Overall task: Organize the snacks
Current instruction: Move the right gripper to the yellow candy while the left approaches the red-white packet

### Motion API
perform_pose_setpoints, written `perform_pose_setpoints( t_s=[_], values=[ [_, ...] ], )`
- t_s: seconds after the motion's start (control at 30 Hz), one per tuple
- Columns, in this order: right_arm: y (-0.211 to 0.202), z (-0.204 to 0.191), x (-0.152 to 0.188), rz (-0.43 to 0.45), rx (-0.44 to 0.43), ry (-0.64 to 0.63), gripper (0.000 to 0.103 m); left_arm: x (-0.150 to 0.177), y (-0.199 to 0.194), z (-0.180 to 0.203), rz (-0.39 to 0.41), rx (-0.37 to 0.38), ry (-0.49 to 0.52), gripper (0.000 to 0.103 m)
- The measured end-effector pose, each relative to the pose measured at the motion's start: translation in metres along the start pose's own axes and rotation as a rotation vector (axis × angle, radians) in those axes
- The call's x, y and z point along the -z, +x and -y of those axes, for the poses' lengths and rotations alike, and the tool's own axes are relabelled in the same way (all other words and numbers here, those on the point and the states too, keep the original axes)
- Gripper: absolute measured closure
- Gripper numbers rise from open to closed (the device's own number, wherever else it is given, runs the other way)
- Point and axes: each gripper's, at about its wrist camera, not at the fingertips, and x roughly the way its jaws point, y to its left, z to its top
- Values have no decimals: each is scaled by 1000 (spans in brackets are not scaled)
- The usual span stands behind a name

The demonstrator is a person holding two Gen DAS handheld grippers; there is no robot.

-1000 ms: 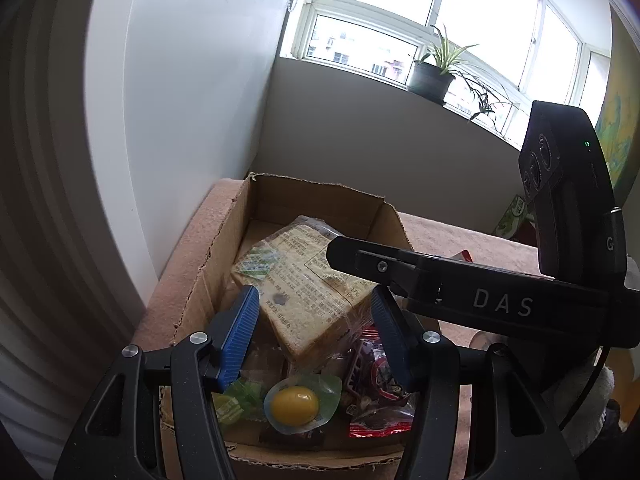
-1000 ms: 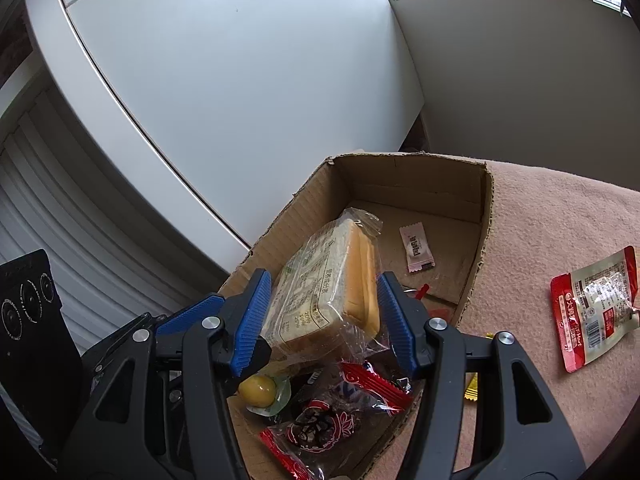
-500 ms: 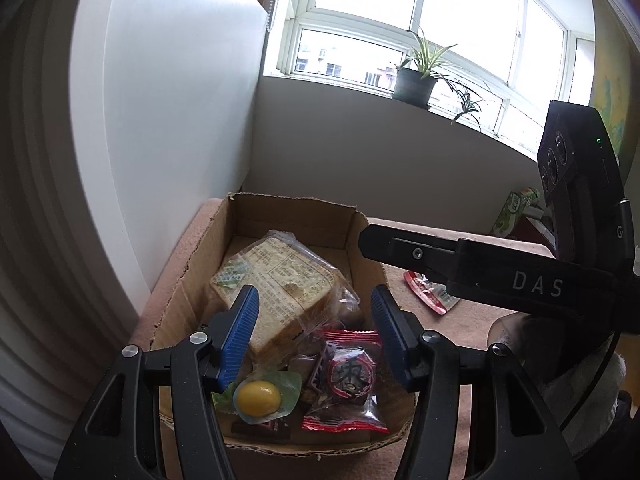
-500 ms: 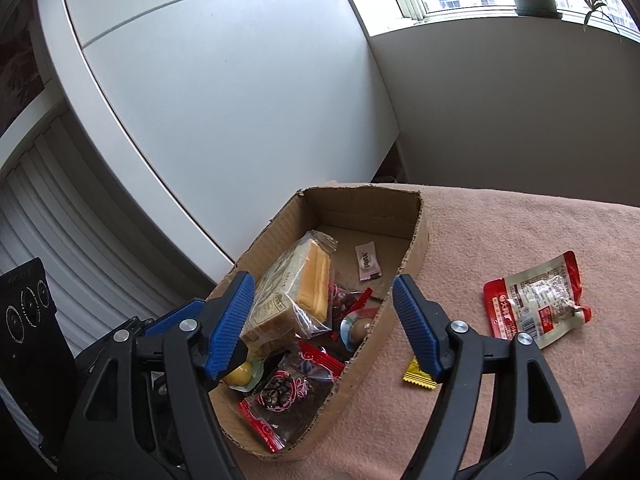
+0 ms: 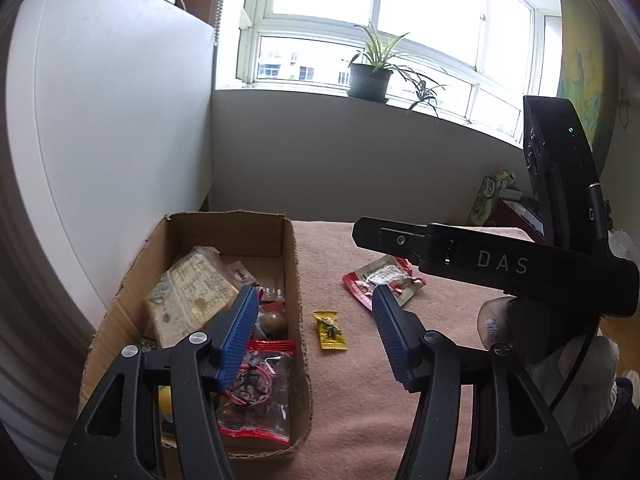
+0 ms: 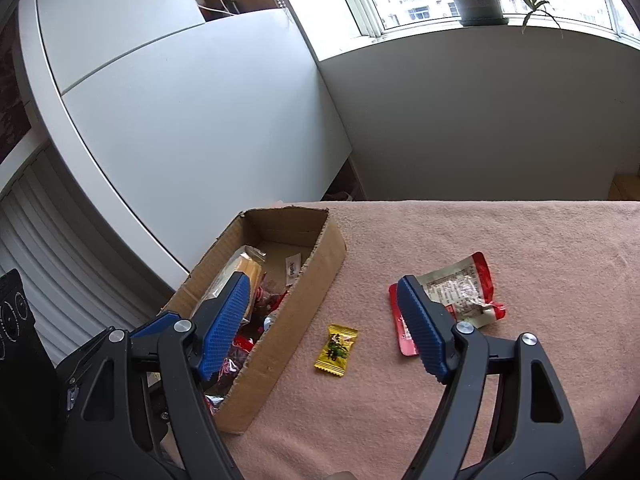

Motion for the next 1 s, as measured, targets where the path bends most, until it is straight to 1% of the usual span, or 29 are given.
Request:
perform_pose_setpoints(
  t_s=[0.27,0.4,0.47,0.57,0.7,0.8,0.9,0.97,1.0],
  values=[
    [-17,40,1,13,56,27,25,1,12,29,-24,20,34,44],
    [-17,63,1,-6,88,38,25,0,15,37,-29,41,30,44],
    [-17,75,0,-13,92,61,25,-3,14,33,-27,52,1,44],
    [-15,91,-3,-34,90,102,25,-6,15,19,-33,72,-69,44],
    [-10,104,-6,-65,83,128,25,-11,22,11,-48,85,-133,44],
    [-6,113,-5,-86,65,166,25,-12,35,18,-84,121,-159,44],
    [-7,119,-3,-91,45,191,25,-8,53,39,-144,165,-132,44],
    [-11,121,-2,-84,44,193,25,-2,67,51,-188,170,-111,44],
    [-13,121,-2,-79,42,193,25,2,72,55,-203,158,-100,44]
  ],
)
